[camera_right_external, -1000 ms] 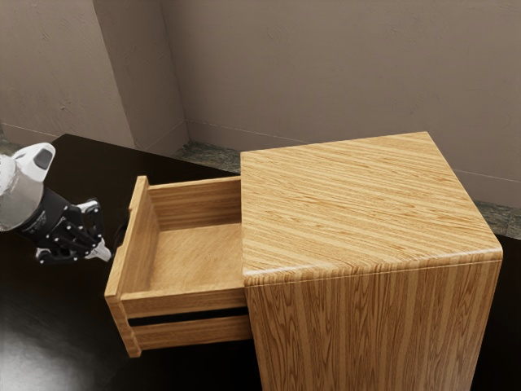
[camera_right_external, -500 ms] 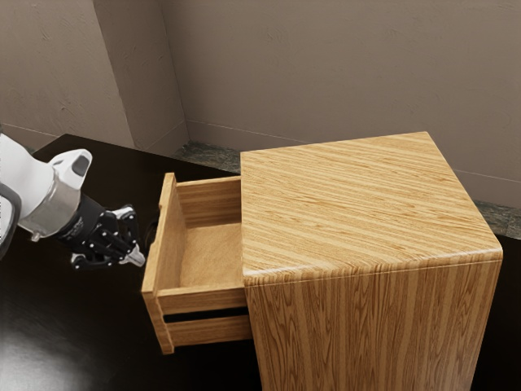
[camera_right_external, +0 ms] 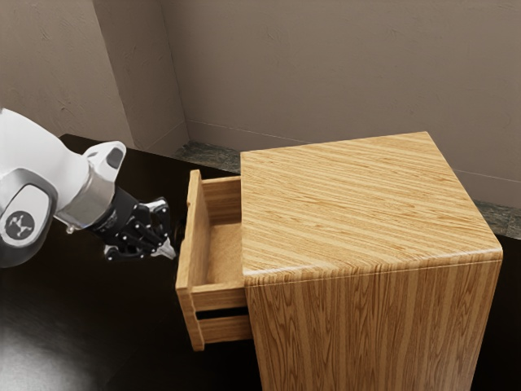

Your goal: Push the drawer handle with one arm to close the drawer

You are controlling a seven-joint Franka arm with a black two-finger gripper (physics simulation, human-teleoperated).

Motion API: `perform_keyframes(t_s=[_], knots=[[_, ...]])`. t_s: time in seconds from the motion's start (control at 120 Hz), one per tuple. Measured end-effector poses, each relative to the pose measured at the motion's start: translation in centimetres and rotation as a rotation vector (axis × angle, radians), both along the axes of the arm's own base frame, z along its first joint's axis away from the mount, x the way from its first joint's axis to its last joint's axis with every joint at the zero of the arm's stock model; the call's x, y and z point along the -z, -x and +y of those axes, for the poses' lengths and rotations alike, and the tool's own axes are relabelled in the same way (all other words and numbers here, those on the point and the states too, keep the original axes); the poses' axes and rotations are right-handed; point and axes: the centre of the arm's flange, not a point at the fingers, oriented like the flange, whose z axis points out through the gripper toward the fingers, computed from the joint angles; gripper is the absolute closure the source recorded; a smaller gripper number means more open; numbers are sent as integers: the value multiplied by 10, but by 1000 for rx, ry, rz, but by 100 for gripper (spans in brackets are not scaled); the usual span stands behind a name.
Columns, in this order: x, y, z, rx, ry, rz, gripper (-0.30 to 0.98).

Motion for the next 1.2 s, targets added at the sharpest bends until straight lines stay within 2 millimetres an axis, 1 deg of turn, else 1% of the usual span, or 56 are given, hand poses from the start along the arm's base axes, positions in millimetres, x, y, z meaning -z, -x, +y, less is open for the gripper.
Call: perform_keyframes(t_s=[0.1,0.225,0.392,0.467,0.517,0.6,0.65,0.717,0.767,0.817,0.85,0.9,0.925,0.942,0.967,1.008,1.05,1.108,1.2], knots=[[-2,-11,-12,17,2,0,79],[-3,-33,-29,42,11,14,79],[-2,-54,-48,70,16,22,79],[-3,-57,-53,77,11,16,79],[-6,-57,-52,65,5,5,79],[-17,-51,-47,28,-5,-36,79],[-23,-47,-40,-1,-13,-60,79],[-40,-40,-25,-37,-48,-101,79],[-80,-48,-1,-62,-73,-125,77],[-118,-68,23,-80,-93,-107,66],[-135,-82,36,-82,-105,-72,59],[-164,-114,51,-63,-126,-9,47],[-172,-125,66,-59,-122,30,42],[-173,-131,78,-58,-120,59,39],[-169,-137,92,-59,-125,108,35],[-158,-143,106,-67,-145,186,28],[-147,-144,112,-72,-167,253,23],[-133,-140,119,-85,-191,332,18],[-118,-132,128,-116,-209,421,12]])
